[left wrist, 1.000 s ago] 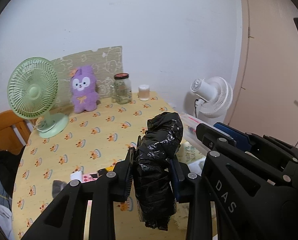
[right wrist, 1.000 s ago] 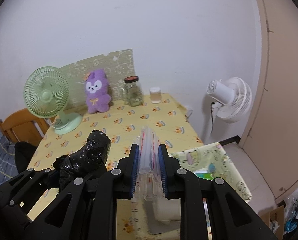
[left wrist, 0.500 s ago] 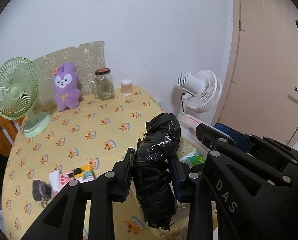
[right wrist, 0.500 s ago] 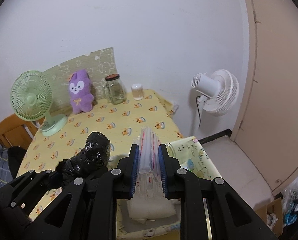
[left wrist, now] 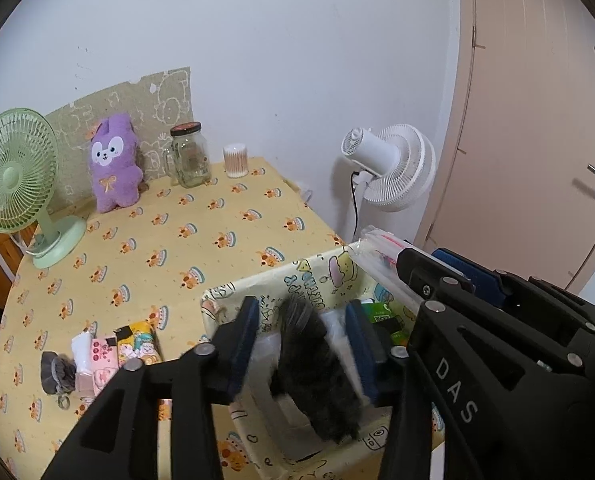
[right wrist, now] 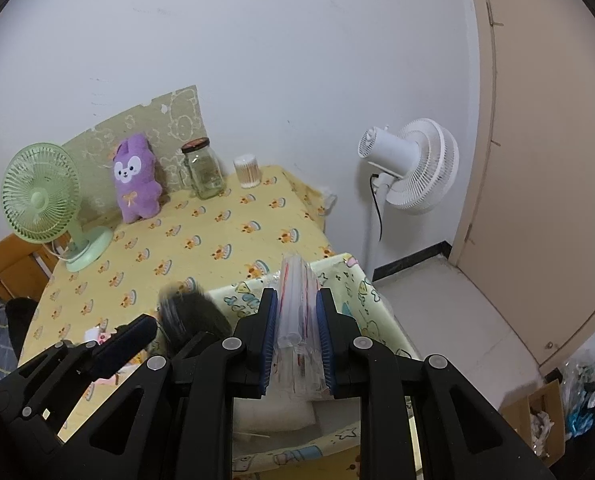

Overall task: Organize soft objects
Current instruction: 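Lower the black bag and straw bundle into the box and open both tools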

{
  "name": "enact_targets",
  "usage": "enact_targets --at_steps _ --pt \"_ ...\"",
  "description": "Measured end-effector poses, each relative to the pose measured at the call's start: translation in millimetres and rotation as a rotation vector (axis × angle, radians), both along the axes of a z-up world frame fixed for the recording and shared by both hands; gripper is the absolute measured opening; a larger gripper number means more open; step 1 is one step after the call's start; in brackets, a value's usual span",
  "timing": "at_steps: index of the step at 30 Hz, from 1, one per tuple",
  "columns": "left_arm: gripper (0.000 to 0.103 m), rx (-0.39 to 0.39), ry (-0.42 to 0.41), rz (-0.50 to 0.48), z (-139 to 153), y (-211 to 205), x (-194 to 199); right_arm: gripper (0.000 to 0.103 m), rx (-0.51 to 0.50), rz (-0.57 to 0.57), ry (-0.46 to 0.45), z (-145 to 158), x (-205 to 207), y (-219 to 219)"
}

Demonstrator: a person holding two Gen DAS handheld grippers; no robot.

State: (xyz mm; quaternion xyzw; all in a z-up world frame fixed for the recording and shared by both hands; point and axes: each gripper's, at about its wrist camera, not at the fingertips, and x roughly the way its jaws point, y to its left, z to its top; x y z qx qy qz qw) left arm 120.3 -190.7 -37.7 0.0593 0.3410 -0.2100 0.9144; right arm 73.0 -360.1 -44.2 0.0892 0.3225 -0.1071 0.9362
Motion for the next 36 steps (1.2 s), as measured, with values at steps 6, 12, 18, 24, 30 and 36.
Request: enact_targets --at_steps 6,12,18,24,30,36 --pt "0.064 0.012 0.018 -0.004 -10.2 -7.6 1.0 0.023 0.017 -0.005 0.026 -13.2 2.0 -7.4" --pt "0.075 0.04 0.036 -0.008 -22.3 -11.9 2.4 0.023 0.042 -0.008 0.049 -27.6 1.1 -12.8" --pt "0.079 0.068 0.041 -0.01 -29.9 -13.0 2.7 0.023 0.065 0.004 0.065 -39.3 2.3 -14.4" --pt "0.081 0.098 0.057 0.012 -37.6 -12.4 7.6 0.062 0.063 0.006 0.105 -49.0 10.8 -13.9" --pt "0.084 0.081 0.053 -0.005 -37.5 -12.4 6.6 0.08 0.064 -0.01 0.085 -50.1 9.1 -13.9" --pt "0.087 0.069 0.04 -0.011 -30.5 -10.5 4.1 0.08 0.031 -0.016 0.079 -42.5 6.1 -10.9"
